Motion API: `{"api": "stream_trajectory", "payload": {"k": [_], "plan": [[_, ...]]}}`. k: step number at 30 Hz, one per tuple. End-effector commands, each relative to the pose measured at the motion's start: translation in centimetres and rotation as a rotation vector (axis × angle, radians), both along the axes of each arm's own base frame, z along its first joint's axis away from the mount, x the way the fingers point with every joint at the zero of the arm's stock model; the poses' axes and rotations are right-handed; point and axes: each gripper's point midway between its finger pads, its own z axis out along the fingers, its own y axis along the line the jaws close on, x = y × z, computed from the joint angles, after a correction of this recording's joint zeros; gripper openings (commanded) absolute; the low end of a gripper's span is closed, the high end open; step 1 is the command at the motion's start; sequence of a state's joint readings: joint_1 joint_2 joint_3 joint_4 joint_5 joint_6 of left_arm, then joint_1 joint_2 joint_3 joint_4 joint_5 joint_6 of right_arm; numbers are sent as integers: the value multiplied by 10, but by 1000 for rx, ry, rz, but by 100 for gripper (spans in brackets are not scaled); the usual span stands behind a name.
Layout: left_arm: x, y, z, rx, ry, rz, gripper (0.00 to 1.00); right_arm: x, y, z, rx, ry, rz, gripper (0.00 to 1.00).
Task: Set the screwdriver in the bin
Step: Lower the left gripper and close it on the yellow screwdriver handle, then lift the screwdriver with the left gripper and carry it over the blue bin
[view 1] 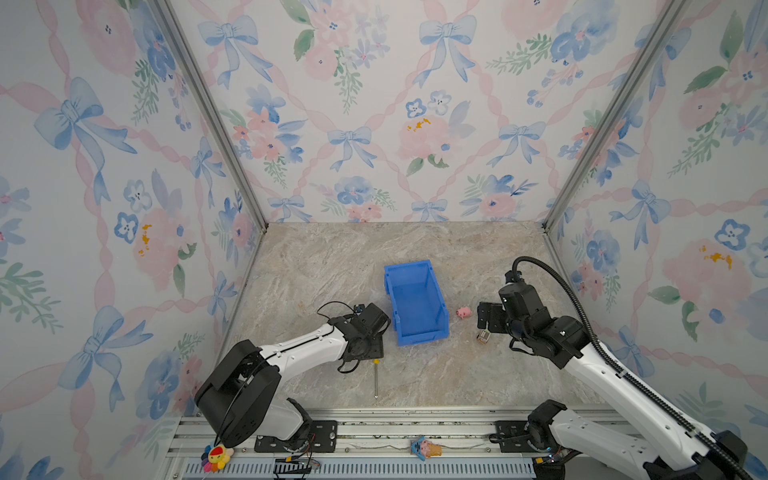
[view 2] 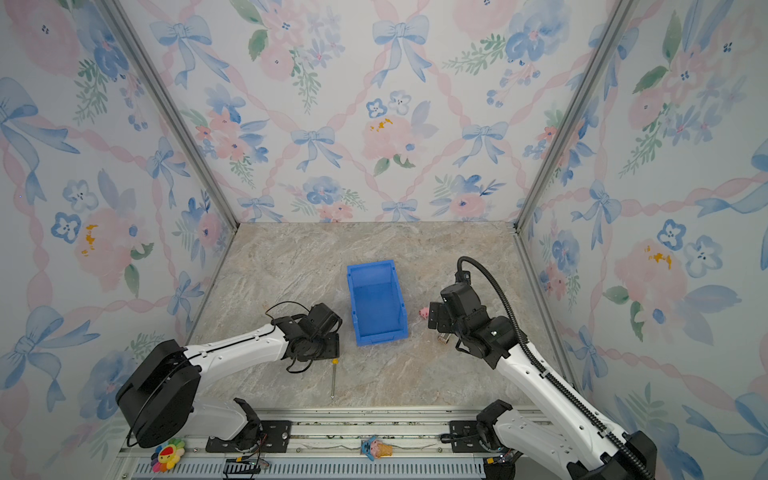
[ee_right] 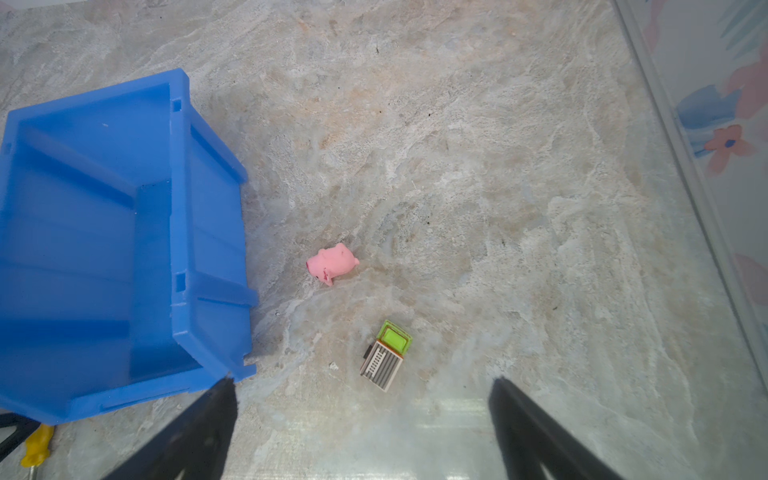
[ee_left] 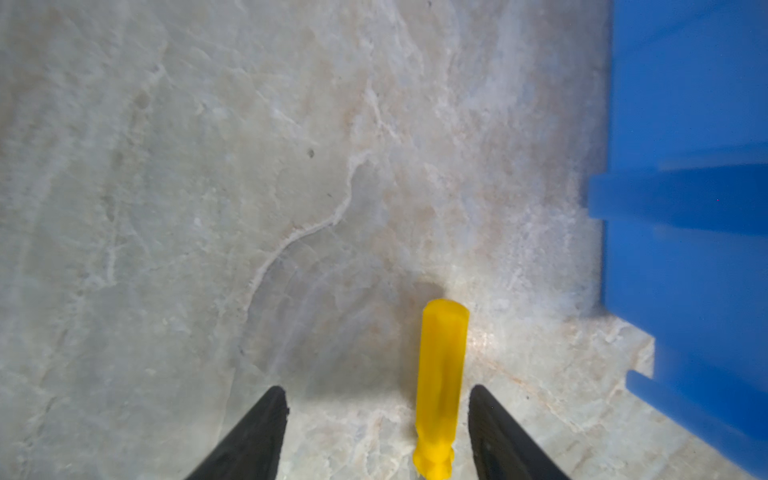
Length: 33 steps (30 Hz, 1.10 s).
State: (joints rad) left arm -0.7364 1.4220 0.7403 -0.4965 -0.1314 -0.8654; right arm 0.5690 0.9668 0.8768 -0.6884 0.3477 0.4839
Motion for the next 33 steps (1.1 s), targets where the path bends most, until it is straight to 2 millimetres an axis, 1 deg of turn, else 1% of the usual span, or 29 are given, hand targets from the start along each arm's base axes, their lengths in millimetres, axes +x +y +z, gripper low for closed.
{"api": "stream_trajectory", "payload": {"k": [1, 7, 16, 19, 23, 26, 28, 31, 33], "plan": [[7, -4, 3, 26, -20, 18, 66, -6, 1, -5, 0, 17, 3, 97], [6, -5, -5, 58, -12, 39, 56, -5, -3, -1, -25, -6, 10, 97], [3, -8, -19, 96, 20, 37, 40, 0, 1, 0, -15, -19, 17, 97], [1, -9, -21, 100, 27, 37, 32, -1, -1, -1, -22, -20, 16, 97], [-2, -8, -21, 95, 27, 37, 17, -3, -6, -3, -17, -22, 4, 97], [-1, -9, -15, 84, 10, 33, 8, -3, -8, -5, -10, -23, -6, 97], [3, -8, -7, 74, -15, 43, 7, -3, -9, -5, -7, -23, -10, 97], [10, -9, 11, 37, -60, 60, 6, -1, -10, -1, -1, -32, -16, 97], [18, -8, 30, 26, -103, 69, 6, 1, -11, 1, 4, -38, -22, 97]]}}
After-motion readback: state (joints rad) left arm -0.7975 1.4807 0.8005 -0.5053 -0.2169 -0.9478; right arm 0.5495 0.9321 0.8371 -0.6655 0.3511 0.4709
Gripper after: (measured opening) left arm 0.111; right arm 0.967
